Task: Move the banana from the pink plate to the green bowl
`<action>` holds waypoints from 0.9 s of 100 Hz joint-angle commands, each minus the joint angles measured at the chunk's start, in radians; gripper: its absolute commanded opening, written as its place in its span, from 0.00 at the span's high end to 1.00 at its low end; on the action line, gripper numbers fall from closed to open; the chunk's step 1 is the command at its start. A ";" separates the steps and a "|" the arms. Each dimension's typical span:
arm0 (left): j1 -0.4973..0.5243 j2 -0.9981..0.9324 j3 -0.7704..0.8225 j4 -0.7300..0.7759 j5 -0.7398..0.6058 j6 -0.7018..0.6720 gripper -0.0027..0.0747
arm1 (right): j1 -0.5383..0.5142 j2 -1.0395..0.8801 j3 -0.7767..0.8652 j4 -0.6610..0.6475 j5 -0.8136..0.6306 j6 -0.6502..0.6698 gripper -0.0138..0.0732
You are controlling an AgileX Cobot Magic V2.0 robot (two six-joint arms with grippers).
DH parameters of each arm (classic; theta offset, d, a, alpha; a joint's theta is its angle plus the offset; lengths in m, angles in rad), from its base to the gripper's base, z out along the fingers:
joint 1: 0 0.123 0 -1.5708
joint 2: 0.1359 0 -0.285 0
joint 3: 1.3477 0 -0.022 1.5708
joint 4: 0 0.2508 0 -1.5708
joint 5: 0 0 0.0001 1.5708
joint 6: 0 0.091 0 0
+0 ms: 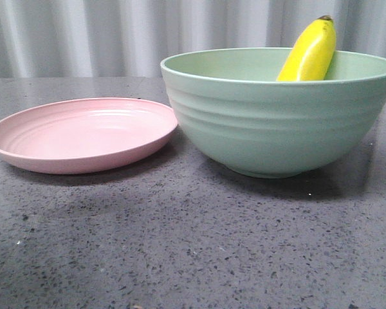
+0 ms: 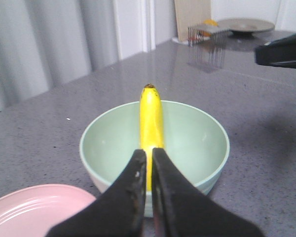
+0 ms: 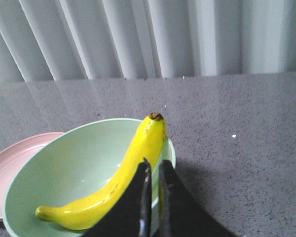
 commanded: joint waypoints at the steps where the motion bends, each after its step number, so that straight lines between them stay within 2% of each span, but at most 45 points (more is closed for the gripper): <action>1: -0.006 -0.097 0.071 -0.010 -0.153 0.001 0.99 | 0.000 -0.084 0.019 -0.009 -0.115 -0.010 0.91; 20: -0.006 -0.269 0.208 -0.010 -0.176 0.001 0.99 | 0.000 -0.262 0.092 -0.029 -0.129 -0.010 0.91; 36: -0.006 -0.352 0.259 -0.010 -0.178 0.001 0.99 | 0.000 -0.348 0.112 -0.029 -0.120 -0.010 0.91; 90: -0.006 -0.361 0.275 -0.010 -0.180 0.001 0.99 | 0.000 -0.355 0.112 -0.029 -0.124 -0.010 0.91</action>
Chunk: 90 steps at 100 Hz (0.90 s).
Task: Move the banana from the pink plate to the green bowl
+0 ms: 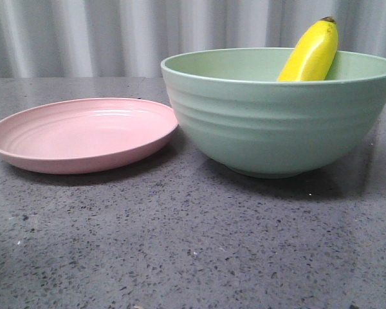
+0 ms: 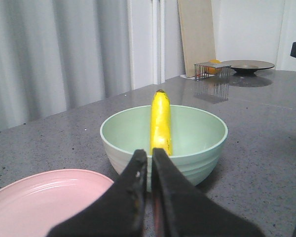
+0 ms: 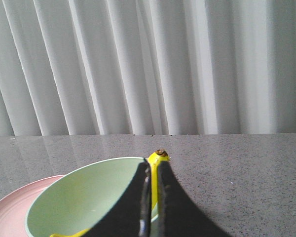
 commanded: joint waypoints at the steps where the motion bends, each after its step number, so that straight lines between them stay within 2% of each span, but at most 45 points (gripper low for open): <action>1: -0.006 0.004 -0.019 -0.008 -0.087 0.001 0.99 | 0.000 0.008 -0.026 -0.008 -0.084 -0.008 0.91; 11: 0.010 0.001 0.020 0.004 -0.141 0.001 0.99 | 0.000 0.008 -0.026 -0.008 -0.084 -0.008 0.91; 23: 0.089 -0.015 0.106 0.060 -0.239 0.001 0.99 | 0.000 0.008 -0.026 -0.008 -0.084 -0.008 0.91; 32: 0.185 -0.042 0.171 0.062 -0.294 0.001 0.99 | 0.000 0.008 -0.026 -0.008 -0.084 -0.008 0.91; 59: 0.539 -0.220 0.332 0.110 -0.281 0.001 0.99 | 0.000 0.008 -0.026 -0.008 -0.084 -0.008 0.91; 75: 0.746 -0.349 0.330 0.111 -0.103 0.001 0.99 | 0.000 0.008 -0.026 -0.008 -0.084 -0.008 0.91; 84: 0.827 -0.435 0.330 0.111 0.051 0.001 0.99 | 0.000 0.008 -0.026 -0.008 -0.084 -0.008 0.91; 90: 0.871 -0.422 0.332 0.111 0.117 0.001 0.99 | 0.000 0.008 -0.026 -0.008 -0.082 -0.008 0.91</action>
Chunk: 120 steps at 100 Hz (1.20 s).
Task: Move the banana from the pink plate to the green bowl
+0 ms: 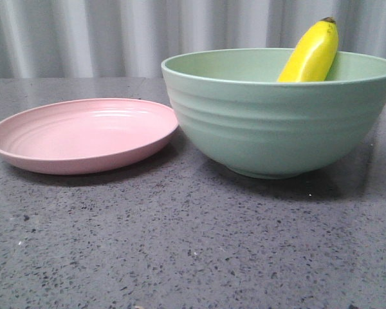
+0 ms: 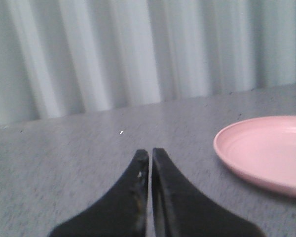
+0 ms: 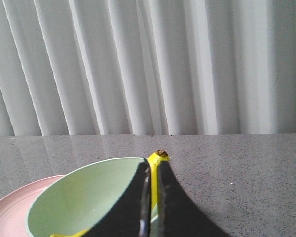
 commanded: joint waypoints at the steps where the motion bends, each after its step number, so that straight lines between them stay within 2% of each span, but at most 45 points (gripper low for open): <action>1: 0.061 -0.022 0.008 0.002 0.079 0.001 0.99 | 0.000 0.008 -0.026 -0.008 -0.080 -0.008 0.91; 12: 0.091 -0.022 0.008 -0.003 0.225 0.001 0.99 | 0.000 0.008 -0.026 -0.008 -0.082 -0.008 0.91; 98: 0.096 -0.022 0.006 -0.003 0.207 0.001 0.99 | 0.000 0.008 -0.019 -0.008 -0.085 -0.008 0.91; 110: 0.096 -0.022 0.006 -0.003 0.207 0.001 0.99 | -0.020 0.008 0.033 -0.008 -0.152 -0.008 0.91; 120: 0.096 -0.022 0.006 -0.003 0.207 0.001 0.99 | -0.089 0.008 0.122 -0.020 -0.292 -0.008 0.91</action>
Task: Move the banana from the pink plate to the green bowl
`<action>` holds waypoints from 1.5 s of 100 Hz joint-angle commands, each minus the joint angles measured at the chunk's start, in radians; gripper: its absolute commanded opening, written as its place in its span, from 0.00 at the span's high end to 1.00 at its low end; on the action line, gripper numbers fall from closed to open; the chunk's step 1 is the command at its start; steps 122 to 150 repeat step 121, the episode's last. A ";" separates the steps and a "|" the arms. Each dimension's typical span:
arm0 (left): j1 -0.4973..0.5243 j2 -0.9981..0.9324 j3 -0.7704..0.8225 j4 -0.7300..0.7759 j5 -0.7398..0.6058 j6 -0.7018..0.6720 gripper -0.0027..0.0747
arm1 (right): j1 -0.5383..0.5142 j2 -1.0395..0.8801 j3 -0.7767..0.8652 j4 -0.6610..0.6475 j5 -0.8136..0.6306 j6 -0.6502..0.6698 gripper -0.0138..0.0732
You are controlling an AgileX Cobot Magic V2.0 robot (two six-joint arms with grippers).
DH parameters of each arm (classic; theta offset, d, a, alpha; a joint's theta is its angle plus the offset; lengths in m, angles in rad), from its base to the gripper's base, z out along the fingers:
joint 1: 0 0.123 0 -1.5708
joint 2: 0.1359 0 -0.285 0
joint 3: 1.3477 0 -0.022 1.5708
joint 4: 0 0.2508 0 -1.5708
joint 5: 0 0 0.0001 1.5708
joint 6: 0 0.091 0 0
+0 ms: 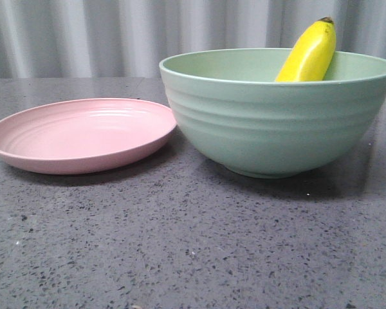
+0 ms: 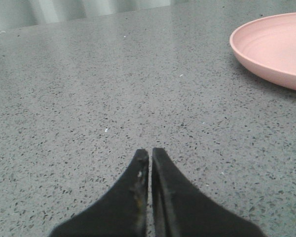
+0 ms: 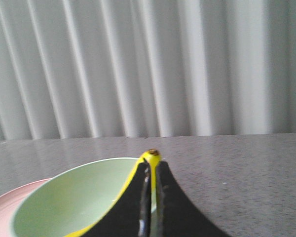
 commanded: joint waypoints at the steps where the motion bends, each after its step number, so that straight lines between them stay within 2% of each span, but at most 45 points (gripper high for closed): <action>1: 0.002 -0.021 0.006 -0.004 -0.072 0.001 0.99 | -0.058 0.008 0.054 -0.023 -0.199 -0.006 0.91; 14: 0.002 -0.021 0.006 -0.004 -0.072 0.001 0.99 | -0.163 0.008 0.178 -0.120 -0.300 0.094 0.91; 29: 0.002 -0.021 0.006 -0.004 -0.072 0.001 0.99 | -0.250 -0.008 0.304 -0.189 -0.314 0.177 0.91; 33: 0.002 -0.021 0.006 -0.004 -0.072 0.001 0.99 | -0.262 -0.033 0.299 -0.202 -0.205 0.177 0.91; 42: 0.002 -0.021 0.006 -0.004 -0.072 0.001 0.99 | -0.283 -0.078 0.299 -0.234 -0.065 0.177 0.91; 67: 0.002 -0.020 0.006 -0.004 -0.072 0.001 0.99 | -0.285 -0.076 0.299 -0.234 0.180 0.177 0.91; 150: 0.002 -0.020 0.006 -0.004 -0.072 0.001 0.99 | -0.285 -0.076 0.299 -0.234 0.179 0.177 0.91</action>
